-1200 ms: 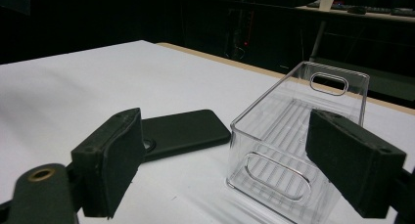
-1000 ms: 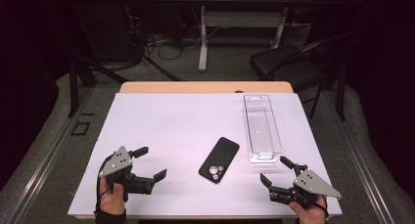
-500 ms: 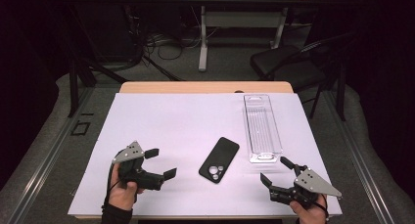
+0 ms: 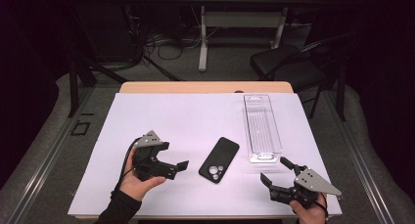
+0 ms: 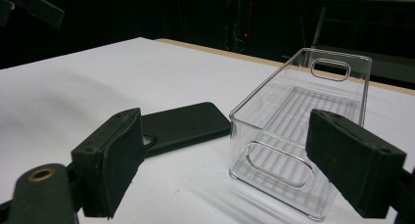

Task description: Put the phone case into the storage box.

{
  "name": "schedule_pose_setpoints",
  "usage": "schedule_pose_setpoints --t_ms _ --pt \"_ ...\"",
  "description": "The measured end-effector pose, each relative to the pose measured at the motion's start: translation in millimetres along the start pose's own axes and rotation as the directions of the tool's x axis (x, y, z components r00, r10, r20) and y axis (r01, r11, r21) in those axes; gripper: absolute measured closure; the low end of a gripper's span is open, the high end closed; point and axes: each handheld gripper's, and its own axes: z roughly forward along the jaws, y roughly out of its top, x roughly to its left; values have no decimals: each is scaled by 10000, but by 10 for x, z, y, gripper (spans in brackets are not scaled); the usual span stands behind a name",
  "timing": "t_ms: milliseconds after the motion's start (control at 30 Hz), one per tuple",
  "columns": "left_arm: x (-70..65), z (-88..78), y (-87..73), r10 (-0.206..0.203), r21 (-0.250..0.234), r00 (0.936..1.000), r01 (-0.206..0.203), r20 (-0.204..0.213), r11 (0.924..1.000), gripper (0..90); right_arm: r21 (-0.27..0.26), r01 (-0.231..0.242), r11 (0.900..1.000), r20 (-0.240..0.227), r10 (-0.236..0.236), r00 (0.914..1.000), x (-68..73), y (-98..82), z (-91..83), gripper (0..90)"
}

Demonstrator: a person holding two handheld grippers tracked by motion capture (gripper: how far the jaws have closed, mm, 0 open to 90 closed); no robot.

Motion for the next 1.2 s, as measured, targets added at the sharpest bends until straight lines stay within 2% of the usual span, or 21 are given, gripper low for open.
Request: schedule_pose_setpoints --t_ms 100,200,300,400,533,600,800,1033,1200 --pt "-30 24 71 189 76 9998 -189 -15 9998 9 37 9 10000 -5 -9 10000 1 -3 3 140" --pt "-59 75 154 474 301 9985 -466 -258 9985 9 68 -38 10000 -20 38 10000 0 -8 7 140" --pt "-69 114 193 502 465 9982 -487 -324 9977 9 68 -76 9999 -19 76 10000 3 -12 11 140" --pt "-108 194 274 771 961 9950 -709 -629 9928 9 145 -53 9999 -17 54 10000 3 -16 13 141" --pt "-143 266 344 886 1221 9933 -791 -746 9894 9 143 -44 9999 -50 44 10000 2 -19 18 141" --pt "-147 288 358 849 1237 9935 -751 -757 9895 9 144 -61 9999 -63 62 10000 3 -19 17 141" --pt "-156 416 425 770 1685 9939 -629 -788 9837 9 155 -43 9999 -68 45 10000 5 -21 16 141" --pt "-154 588 516 333 1963 9976 -206 -615 9803 9 211 -97 9997 -60 99 9999 -3 -27 21 141" --pt "-127 711 575 121 2175 9972 43 -738 9761 9 220 -66 9997 -73 67 10000 -7 -29 21 141"
